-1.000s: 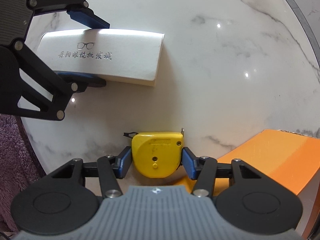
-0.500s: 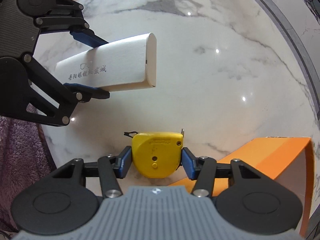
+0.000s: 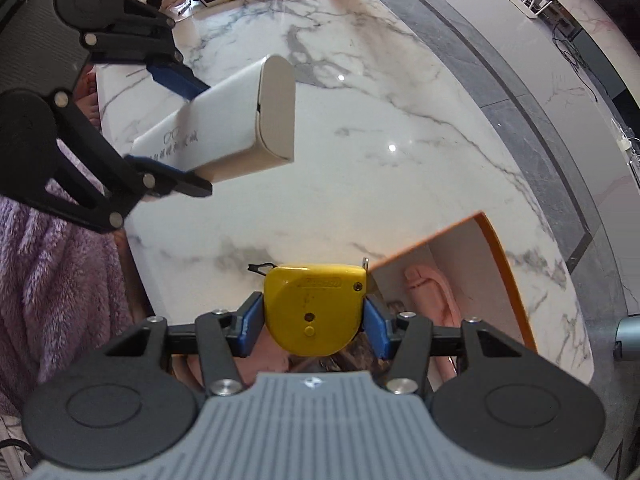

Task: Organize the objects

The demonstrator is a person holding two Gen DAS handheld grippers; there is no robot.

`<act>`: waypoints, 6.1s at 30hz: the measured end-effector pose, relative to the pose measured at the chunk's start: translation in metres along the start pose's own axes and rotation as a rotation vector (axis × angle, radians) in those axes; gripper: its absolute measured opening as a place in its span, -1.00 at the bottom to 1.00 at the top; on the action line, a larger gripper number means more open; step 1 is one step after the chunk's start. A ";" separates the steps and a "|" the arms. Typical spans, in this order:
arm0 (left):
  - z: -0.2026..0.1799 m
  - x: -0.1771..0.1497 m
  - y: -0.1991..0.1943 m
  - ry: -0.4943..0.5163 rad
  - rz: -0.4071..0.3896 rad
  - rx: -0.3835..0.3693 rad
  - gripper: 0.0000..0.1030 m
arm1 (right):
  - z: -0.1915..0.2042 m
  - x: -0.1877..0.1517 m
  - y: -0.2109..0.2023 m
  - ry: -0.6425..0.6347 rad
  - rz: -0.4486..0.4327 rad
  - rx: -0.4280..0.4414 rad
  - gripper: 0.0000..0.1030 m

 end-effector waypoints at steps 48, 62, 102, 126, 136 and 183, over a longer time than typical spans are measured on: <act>-0.139 0.078 0.074 0.342 0.032 -0.158 0.36 | -0.048 -0.139 0.030 -0.156 0.102 0.006 0.15; -0.179 0.077 0.139 0.741 0.103 -0.118 0.37 | -0.080 -0.137 0.003 -0.065 -0.021 -0.130 0.14; -0.150 0.059 0.197 0.839 0.112 -0.256 0.48 | -0.107 -0.115 0.058 -0.010 -0.059 -0.043 0.32; -0.150 0.041 0.188 0.831 0.166 -0.312 0.31 | -0.096 -0.104 0.093 -0.093 0.047 -0.014 0.24; -0.147 0.039 0.164 0.773 0.130 -0.280 0.39 | -0.080 -0.100 0.079 -0.064 0.032 -0.043 0.35; -0.090 -0.040 -0.089 -0.430 -0.398 0.352 0.81 | 0.109 -0.174 -0.109 0.794 -0.939 -0.578 0.85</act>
Point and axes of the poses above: each gripper's, at about its wrist camera, not at the fingertips, and y roughly the way its jaws point, z to its left, x to its top, the point moved 8 cm from there along y, roughly the way its jaws point, and after that the axes turned 6 degrees about x, right-handed, at the moved point
